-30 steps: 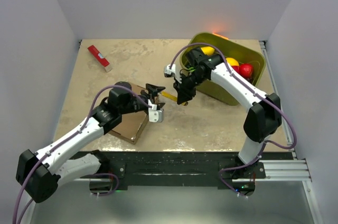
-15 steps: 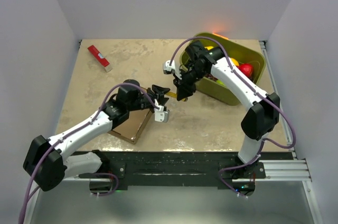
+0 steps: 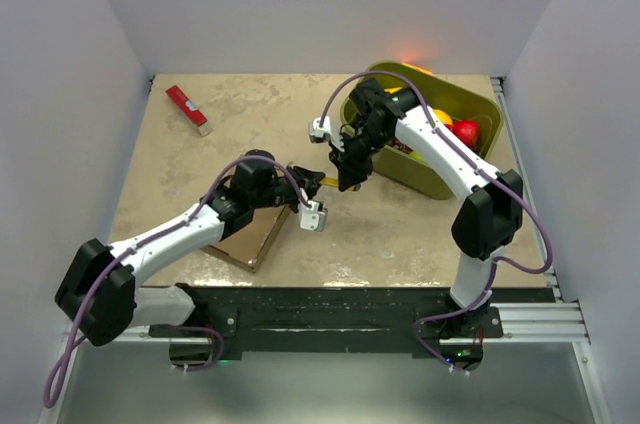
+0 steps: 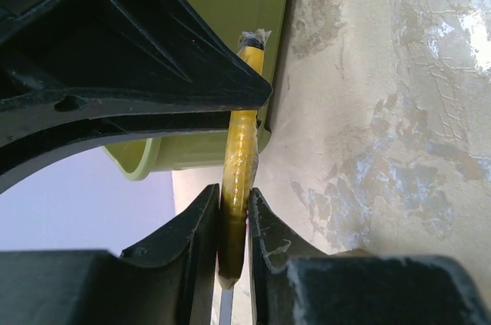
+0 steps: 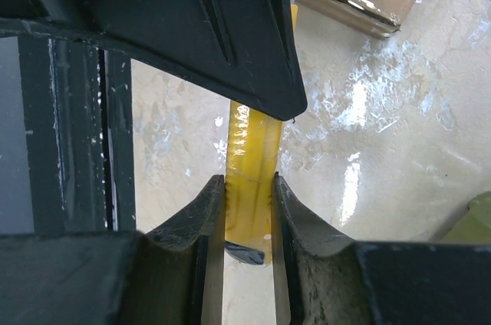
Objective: Unpack the express box
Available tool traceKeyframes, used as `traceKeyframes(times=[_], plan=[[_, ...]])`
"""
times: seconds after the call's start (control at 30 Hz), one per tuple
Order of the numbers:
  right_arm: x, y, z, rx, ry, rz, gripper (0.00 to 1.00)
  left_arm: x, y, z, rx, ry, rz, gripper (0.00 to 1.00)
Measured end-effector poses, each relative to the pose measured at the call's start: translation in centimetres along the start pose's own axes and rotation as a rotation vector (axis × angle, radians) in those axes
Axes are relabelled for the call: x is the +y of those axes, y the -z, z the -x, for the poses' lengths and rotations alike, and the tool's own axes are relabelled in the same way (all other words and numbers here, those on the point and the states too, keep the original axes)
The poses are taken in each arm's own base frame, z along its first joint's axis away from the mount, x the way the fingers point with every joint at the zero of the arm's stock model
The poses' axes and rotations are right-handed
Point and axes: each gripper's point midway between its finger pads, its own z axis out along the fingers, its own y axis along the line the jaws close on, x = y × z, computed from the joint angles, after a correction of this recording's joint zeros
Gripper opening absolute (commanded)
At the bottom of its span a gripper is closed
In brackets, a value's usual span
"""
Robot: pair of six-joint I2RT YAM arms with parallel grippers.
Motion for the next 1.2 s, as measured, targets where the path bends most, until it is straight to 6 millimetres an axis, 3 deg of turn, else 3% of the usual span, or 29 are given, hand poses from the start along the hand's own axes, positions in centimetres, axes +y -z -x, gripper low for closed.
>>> traceKeyframes(times=[0.03, 0.13, 0.17, 0.23, 0.27, 0.37, 0.47, 0.53, 0.6, 0.73, 0.93, 1.1, 1.2], plan=[[-0.1, 0.0, 0.0, 0.002, 0.001, -0.004, 0.28, 0.0, -0.1, -0.1, 0.002, 0.003, 0.002, 0.0], [-0.5, 0.5, 0.1, 0.004, -0.02, -0.028, 0.38, 0.3, -0.3, -0.3, 0.012, 0.048, 0.01, 0.0], [-0.8, 0.8, 0.2, -0.006, -0.041, -0.041, 0.49, 0.4, -0.3, -0.5, 0.018, 0.071, 0.013, 0.0], [-1.7, 1.9, 1.4, -0.082, -0.119, -0.065, 0.6, 1.1, -0.3, -1.0, 0.029, 0.168, 0.025, 0.0], [-2.6, 2.8, 2.2, -0.134, -0.151, -0.092, 0.71, 1.6, -0.1, -1.3, 0.033, 0.229, 0.039, 0.0], [-6.2, 7.4, 4.3, -0.305, -0.224, -0.214, 0.79, 3.6, 0.6, -2.7, 0.021, 0.467, 0.083, 0.0], [-7.9, 12.3, 5.4, -0.433, -0.241, -0.345, 0.79, 6.1, 1.2, -3.7, -0.026, 0.685, 0.111, 0.0], [-7.3, 14.7, 6.4, -0.5, -0.208, -0.395, 0.77, 7.3, 1.8, -3.7, -0.077, 0.811, 0.111, 0.0], [-5.5, 15.7, 7.4, -0.543, -0.155, -0.394, 0.76, 8.0, 2.0, -2.9, -0.143, 0.917, 0.083, 0.0], [-2.8, 14.8, 8.5, -0.596, -0.081, -0.315, 0.75, 7.6, 1.8, 0.1, -0.296, 1.119, -0.037, 0.0], [-3.6, 12.4, 7.5, -0.595, -0.115, -0.243, 0.7, 7.1, 1.9, 2.4, -0.407, 1.262, -0.167, 0.0], [-3.2, 11.8, 7.7, -0.612, -0.112, -0.18, 0.52, 7.1, 2.3, 3.3, -0.437, 1.302, -0.212, 0.0], [-2.3, 11.4, 7.9, -0.618, -0.107, -0.13, 0.48, 7.1, 2.4, 3.6, -0.449, 1.316, -0.229, 0.0]])
